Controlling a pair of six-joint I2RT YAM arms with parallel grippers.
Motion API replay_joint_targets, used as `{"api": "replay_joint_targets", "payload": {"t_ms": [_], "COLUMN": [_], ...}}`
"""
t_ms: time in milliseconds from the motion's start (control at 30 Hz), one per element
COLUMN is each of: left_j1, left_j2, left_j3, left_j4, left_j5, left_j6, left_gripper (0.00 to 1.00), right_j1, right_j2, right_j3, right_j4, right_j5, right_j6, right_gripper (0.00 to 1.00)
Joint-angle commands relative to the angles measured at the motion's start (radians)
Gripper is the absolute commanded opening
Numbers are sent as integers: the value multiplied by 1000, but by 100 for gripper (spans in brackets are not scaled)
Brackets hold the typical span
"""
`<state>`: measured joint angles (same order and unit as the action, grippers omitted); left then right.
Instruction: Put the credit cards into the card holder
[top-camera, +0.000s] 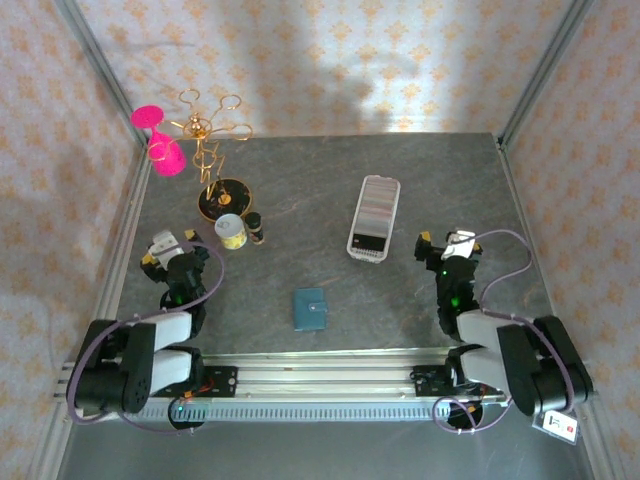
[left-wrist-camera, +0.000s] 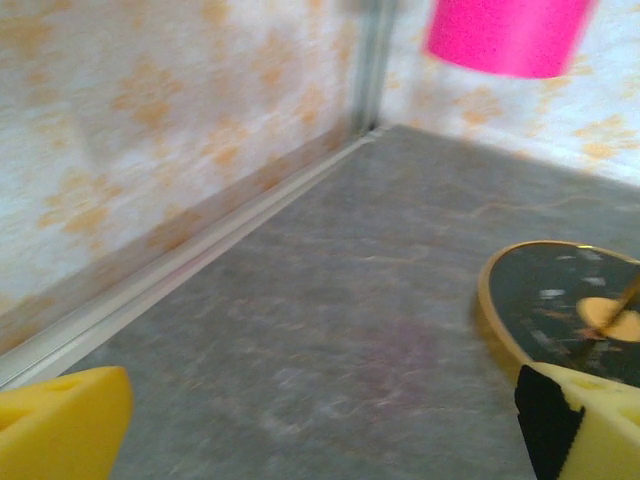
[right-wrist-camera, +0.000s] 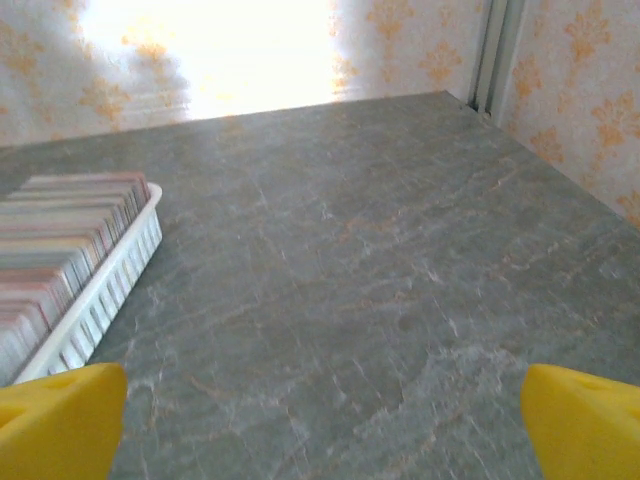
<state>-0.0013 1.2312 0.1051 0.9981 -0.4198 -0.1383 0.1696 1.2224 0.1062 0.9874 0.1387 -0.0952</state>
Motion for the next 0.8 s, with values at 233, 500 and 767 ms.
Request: {"api": "replay_joint_targets", "payload": {"t_ms": [233, 500, 767], "left_j1": [15, 6, 0], "left_j2": [336, 292, 301], "left_j3": [24, 88, 79], "left_j4": [542, 337, 376], "left_j5": [314, 248, 210], "left_j6": [94, 68, 67], "left_gripper": [99, 99, 99], "right_j1": [-117, -124, -124], "right_j2": [319, 298, 299], "right_j3": [74, 116, 121], "right_j4": [384, 261, 256], "right_j5": [-175, -91, -91], "right_j6": [20, 57, 61], "right_gripper": [100, 100, 100]}}
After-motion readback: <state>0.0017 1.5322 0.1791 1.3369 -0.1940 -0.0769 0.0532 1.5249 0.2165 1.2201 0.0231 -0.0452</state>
